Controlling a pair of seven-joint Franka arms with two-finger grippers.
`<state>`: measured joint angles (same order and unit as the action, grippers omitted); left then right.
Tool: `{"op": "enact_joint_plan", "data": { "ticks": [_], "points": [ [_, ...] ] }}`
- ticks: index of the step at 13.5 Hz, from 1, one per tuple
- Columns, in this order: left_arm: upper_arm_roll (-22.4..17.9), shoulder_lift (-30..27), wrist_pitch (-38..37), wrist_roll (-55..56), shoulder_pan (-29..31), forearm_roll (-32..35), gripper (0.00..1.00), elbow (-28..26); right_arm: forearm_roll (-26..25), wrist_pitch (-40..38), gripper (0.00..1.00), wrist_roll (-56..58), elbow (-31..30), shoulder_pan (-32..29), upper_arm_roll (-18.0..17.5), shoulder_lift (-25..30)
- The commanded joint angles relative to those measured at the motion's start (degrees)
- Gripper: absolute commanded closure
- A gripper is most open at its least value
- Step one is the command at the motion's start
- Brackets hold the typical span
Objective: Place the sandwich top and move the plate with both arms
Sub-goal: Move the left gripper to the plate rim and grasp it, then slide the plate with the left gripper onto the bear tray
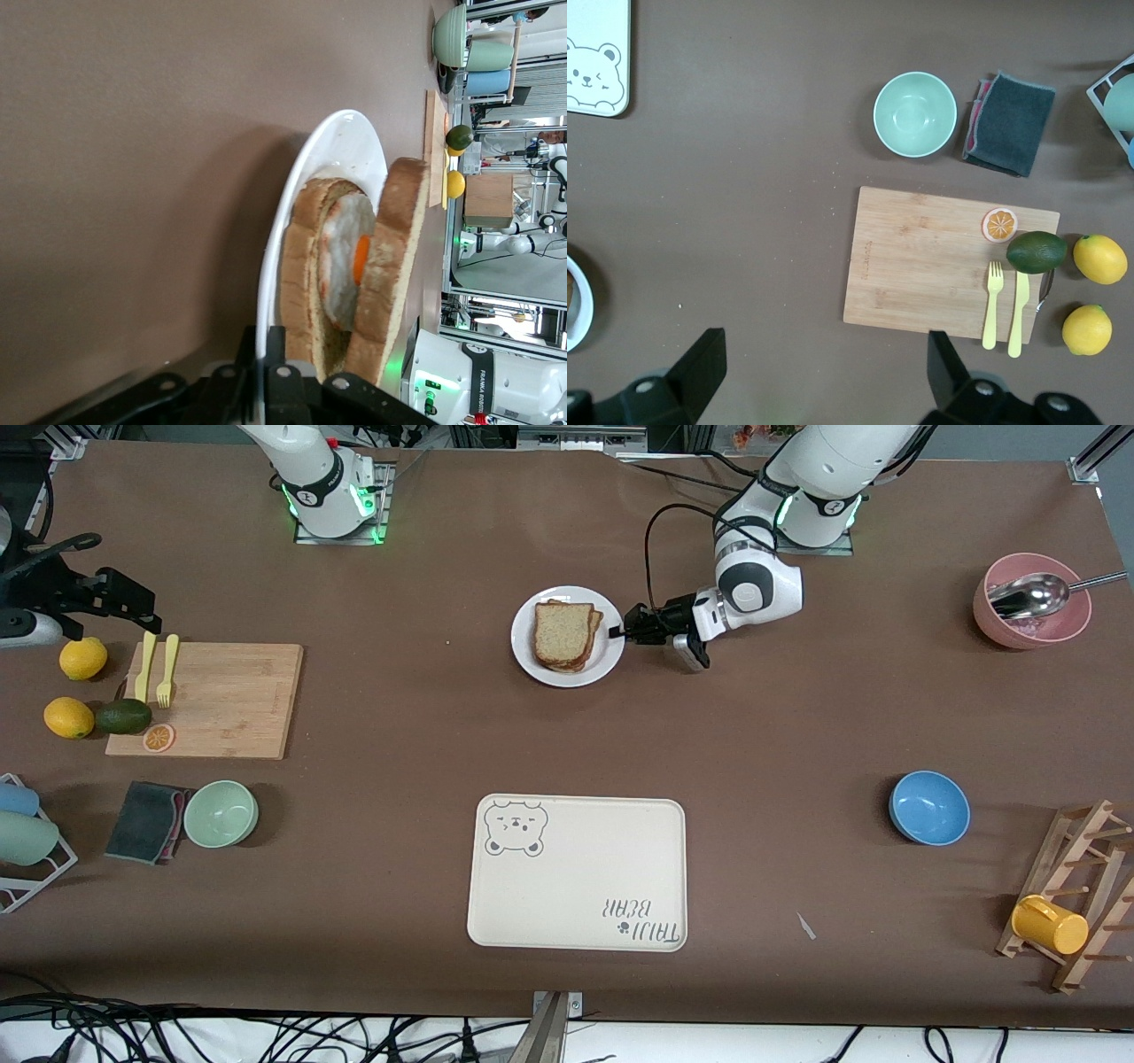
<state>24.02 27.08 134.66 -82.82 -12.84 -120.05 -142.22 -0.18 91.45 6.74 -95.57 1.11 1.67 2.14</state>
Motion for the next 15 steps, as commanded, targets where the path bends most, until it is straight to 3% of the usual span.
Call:
{"op": "enact_joint_plan", "data": {
  "ticks": [1, 10, 15],
  "points": [
    [0.2, 0.5, 0.5, -2.8, -0.3, -2.7, 0.98, 0.6, -0.2, -0.7, 0.0, -0.7, 0.8, -0.8, -0.8, -0.1],
    [0.2, 0.0, 0.5, -2.1, 0.6, -2.7, 1.0, 1.2, -0.2, -0.7, 0.0, -0.7, 0.8, -0.8, -0.8, -0.1],
    [0.0, 0.0, 0.7, 1.4, 1.6, -2.6, 1.0, 4.3, -0.2, -0.7, 0.0, -0.7, 0.8, -0.8, -0.8, -0.1]
  ]
}}
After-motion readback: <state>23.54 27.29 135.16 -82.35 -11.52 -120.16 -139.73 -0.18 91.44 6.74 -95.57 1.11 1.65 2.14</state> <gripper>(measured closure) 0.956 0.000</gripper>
